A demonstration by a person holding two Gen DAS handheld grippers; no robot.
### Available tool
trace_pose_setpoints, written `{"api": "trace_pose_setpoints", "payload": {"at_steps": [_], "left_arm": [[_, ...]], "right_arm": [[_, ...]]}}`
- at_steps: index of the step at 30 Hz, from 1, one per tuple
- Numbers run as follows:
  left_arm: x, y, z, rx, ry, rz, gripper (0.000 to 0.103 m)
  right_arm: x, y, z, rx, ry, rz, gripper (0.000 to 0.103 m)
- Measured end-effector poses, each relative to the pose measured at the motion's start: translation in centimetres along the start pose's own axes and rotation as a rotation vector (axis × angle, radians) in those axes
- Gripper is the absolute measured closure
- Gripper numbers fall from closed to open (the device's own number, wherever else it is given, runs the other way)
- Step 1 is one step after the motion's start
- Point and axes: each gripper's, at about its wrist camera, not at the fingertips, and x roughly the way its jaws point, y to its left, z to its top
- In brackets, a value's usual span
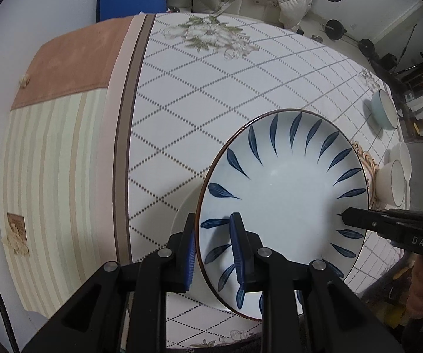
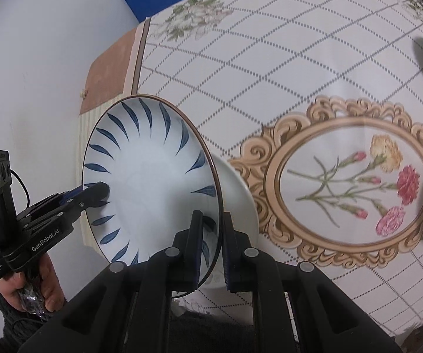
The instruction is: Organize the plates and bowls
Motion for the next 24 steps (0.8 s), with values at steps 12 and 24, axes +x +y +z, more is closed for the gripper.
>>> {"api": "trace_pose_setpoints", "payload": {"at_steps": [12, 24], "left_arm": [[1.9, 0.3, -1.8, -0.012, 0.034, -0.002, 0.084], [4.8, 1.3, -2.9, -0.012, 0.093, 0.019, 0.084]], "right_arm": [[2.1, -0.9, -1.3, 0.022, 0.027, -0.020, 0.090], [5.5, -1.6, -2.1, 0.038, 0.082, -0.044, 0.090]]}}
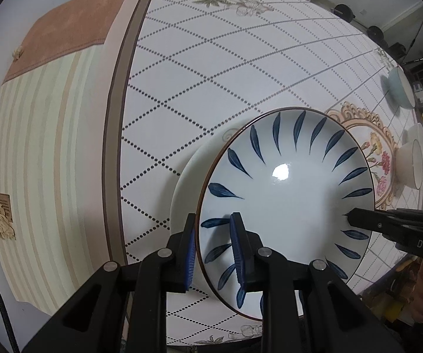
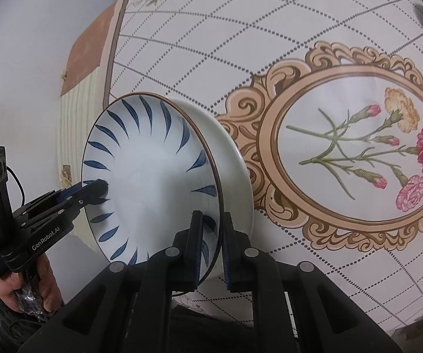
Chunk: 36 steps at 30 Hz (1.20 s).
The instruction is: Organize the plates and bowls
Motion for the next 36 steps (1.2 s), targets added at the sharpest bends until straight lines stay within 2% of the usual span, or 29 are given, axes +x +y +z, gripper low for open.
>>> {"api": "trace_pose_setpoints", "payload": {"at_steps": [14, 25, 36], "left_arm": [[2.2, 0.4, -0.9, 0.025, 0.042, 0.064, 0.084], [3.4, -2.0, -0.8, 0.057, 0.059, 0.163, 0.084], [3.9, -3.1, -0.7, 0.053, 0.057, 0.207, 0.084]], "right_arm": [[2.9, 0.7, -0.3, -0.011, 0.024, -0.040, 0.090], [3.2, 2.9, 0.0, -0.061, 0.000, -0.172, 0.091], [4.2, 4.5, -0.1, -0.043, -0.008, -0.263, 0.090]]}}
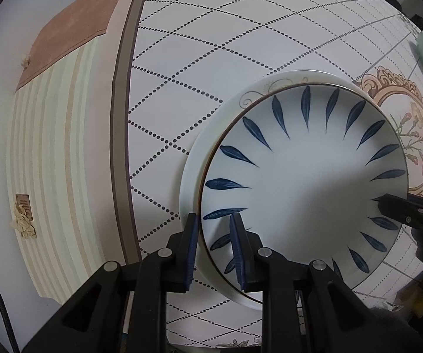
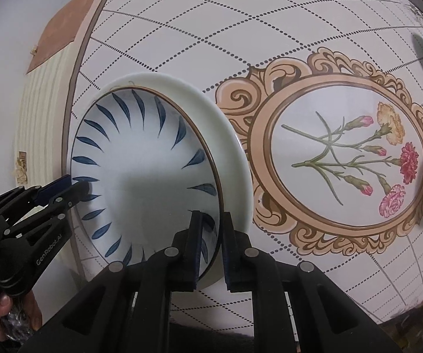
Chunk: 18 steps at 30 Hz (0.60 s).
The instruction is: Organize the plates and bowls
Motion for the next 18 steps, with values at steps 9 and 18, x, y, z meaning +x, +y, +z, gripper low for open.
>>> {"api": "trace_pose_setpoints", "payload": {"at_steps": [9, 18], "left_arm": [[-0.1, 0.9, 0.0, -0.026, 0.001, -0.010, 0.084], [-0.8, 2.8, 0.2, -0.109, 0.019, -0.041, 0.083]], "right_arm": [[0.4, 1.3, 0.7, 0.036, 0.033, -0.049, 0.090], [-0.5, 2.2, 0.9, 0.024, 0.056, -0.065, 0.071]]}}
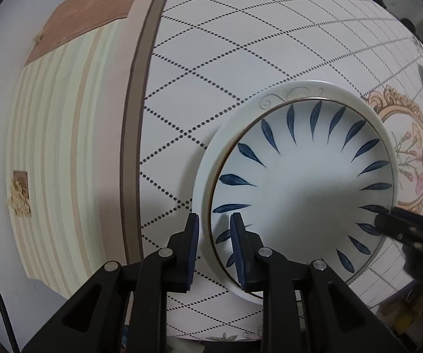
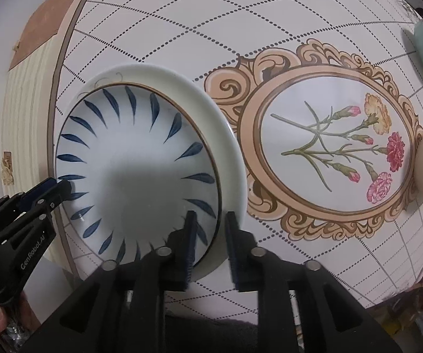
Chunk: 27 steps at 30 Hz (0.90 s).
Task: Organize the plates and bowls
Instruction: 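Open the right gripper to release the plate and lift away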
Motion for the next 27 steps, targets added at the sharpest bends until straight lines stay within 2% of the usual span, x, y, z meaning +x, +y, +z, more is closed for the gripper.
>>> {"api": "trace_pose_setpoints", "payload": {"at_steps": [2, 3, 4, 8, 11, 13, 15, 18, 27], "left_arm": [[-0.1, 0.5, -0.3, -0.017, -0.003, 0.000, 0.081], [-0.2, 0.7, -0.5, -0.024, -0.004, -0.001, 0.079], [-0.4, 0.8, -0.7, -0.030, -0.006, -0.003, 0.077], [-1.6, 1.0, -1.5, -0.036, -0.026, 0.003, 0.073], [-2.9, 1.0, -2.4, -0.031, -0.059, 0.014, 0.058], [-4.1, 1.1, -3.1, -0.031, -0.089, 0.015, 0.027], [-5.3, 0.8, -3.7, -0.027, -0.110, 0.013, 0.016], [-7.9, 0.2, -4.8, -0.001, -0.144, -0.008, 0.009], [-15.3, -1.7, -7.9, 0.022, -0.262, -0.036, 0.007]], "right_arm": [[-0.6, 0.4, -0.2, -0.010, -0.011, -0.029, 0.046], [-1.1, 0.5, -0.5, -0.017, -0.027, -0.046, 0.019], [-1.6, 0.7, -0.7, -0.027, -0.045, -0.050, 0.012], [-3.3, 1.4, -1.9, -0.048, -0.085, -0.081, 0.012], [-4.6, 1.7, -3.0, -0.056, -0.111, -0.108, 0.012], [-5.3, 1.7, -3.9, -0.059, -0.131, -0.110, 0.002], [-6.3, 1.8, -5.0, -0.066, -0.158, -0.111, 0.000], [-8.3, 1.8, -6.8, -0.067, -0.197, -0.122, 0.000], [-16.0, 1.1, -12.5, -0.053, -0.338, -0.131, 0.000]]}}
